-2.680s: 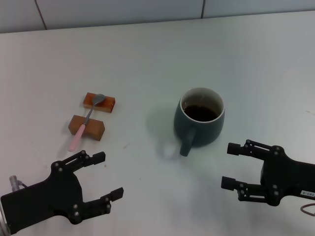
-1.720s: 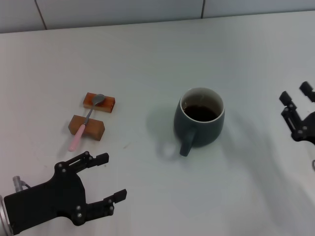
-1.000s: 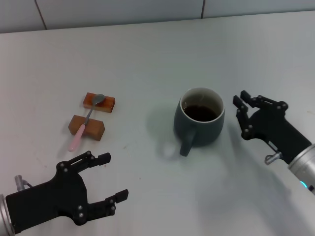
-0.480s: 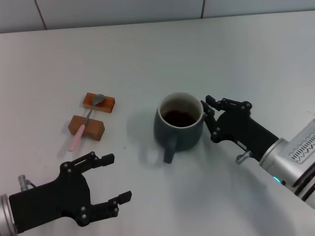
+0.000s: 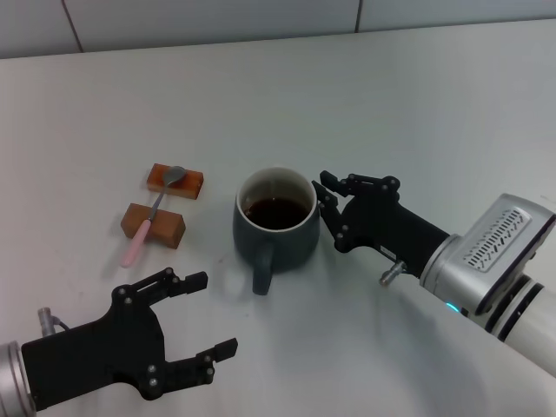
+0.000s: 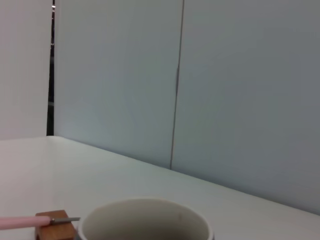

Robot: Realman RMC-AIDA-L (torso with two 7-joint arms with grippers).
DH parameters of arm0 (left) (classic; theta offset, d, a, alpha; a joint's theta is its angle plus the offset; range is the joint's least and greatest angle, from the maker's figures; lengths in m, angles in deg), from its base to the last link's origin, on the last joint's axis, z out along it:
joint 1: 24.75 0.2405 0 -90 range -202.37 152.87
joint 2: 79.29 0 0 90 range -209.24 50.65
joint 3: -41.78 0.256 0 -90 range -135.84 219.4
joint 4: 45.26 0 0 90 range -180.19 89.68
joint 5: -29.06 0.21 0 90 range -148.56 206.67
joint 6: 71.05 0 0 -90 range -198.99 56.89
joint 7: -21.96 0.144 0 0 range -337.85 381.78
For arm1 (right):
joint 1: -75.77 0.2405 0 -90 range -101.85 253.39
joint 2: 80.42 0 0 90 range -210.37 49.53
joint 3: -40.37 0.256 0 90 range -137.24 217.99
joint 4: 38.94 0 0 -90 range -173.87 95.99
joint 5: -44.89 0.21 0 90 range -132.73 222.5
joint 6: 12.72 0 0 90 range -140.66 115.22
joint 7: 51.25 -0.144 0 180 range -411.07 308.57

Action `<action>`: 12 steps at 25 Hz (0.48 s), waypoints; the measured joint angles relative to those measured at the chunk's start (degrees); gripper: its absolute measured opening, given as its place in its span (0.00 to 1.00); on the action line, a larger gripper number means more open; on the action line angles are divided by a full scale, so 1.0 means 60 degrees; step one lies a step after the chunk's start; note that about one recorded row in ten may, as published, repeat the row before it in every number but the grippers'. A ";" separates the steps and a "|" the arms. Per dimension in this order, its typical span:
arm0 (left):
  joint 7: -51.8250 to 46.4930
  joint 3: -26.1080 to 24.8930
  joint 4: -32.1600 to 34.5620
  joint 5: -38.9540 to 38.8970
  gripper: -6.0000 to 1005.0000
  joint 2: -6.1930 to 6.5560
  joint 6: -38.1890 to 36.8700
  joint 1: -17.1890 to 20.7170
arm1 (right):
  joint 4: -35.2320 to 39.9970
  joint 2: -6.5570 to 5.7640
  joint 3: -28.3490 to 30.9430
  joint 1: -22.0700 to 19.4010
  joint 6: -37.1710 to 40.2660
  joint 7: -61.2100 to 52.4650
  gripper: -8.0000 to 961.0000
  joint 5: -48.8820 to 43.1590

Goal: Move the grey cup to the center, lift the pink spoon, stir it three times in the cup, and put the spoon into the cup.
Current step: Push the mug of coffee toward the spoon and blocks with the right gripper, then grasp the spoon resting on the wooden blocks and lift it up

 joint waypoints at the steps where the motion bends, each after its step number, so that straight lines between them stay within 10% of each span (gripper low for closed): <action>1: 0.0000 0.0001 0.0000 -0.0001 0.77 0.0000 0.0000 -0.0005 | 0.0014 0.0003 0.0195 -0.0062 0.0023 0.0001 0.17 0.0015; 12: 0.0001 -0.0039 -0.0001 -0.0003 0.76 0.0012 0.0001 0.0046 | 0.2938 -0.0146 -0.0201 -0.1287 0.2868 -0.4633 0.17 -0.2967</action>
